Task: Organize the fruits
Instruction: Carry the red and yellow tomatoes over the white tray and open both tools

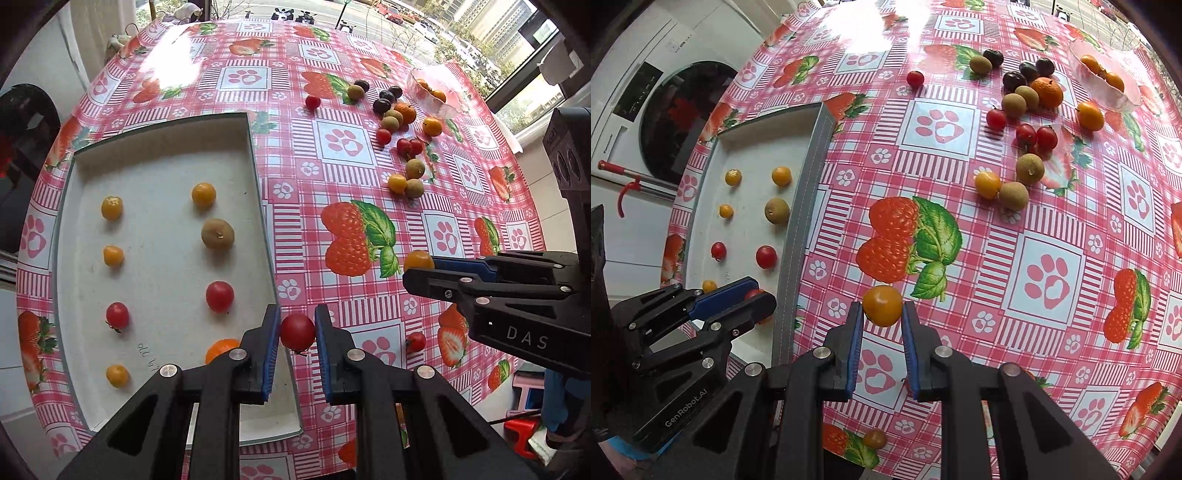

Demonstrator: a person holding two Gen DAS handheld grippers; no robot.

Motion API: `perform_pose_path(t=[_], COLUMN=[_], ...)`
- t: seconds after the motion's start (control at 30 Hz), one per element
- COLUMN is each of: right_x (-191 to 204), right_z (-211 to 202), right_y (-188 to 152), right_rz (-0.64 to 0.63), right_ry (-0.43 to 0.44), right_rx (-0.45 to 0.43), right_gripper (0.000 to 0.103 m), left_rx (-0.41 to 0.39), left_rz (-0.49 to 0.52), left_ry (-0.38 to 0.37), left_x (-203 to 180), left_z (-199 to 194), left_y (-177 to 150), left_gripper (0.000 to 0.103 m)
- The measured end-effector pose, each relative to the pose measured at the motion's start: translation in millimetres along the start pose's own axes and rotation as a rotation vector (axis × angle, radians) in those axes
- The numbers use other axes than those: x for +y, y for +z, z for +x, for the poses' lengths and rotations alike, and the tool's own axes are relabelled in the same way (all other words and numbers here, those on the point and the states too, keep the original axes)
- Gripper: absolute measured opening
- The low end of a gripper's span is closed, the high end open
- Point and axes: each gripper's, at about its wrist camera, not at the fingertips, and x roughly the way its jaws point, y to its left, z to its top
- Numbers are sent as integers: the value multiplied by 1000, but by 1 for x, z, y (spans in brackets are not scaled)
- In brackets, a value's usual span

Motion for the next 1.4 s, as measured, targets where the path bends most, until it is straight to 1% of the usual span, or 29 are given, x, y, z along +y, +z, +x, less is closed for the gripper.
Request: perform_pose_path(t=[0.27,0.5,0.8,0.93,1.17,1.4], right_x=[50,79,96,100,97,93], right_z=[7,19,36,45,57,66], right_y=[29,55,78,88,102,123], right_rz=[-85,-124,-136,-136,-127,-114], right_ry=[22,35,35,33,33,29], right_rx=[-7,-5,11,20,30,17], right_gripper=[22,22,22,22,22,22], left_rx=[-64,-80,-66,-58,-42,-17], left_rz=[-80,-124,-151,-147,-161,-180], left_ry=[56,96,111,115,119,141], left_x=[54,88,103,105,112,116], left_z=[-17,-14,4,12,25,39], left_y=[15,29,45,50,60,70], left_gripper=[21,21,21,21,21,21])
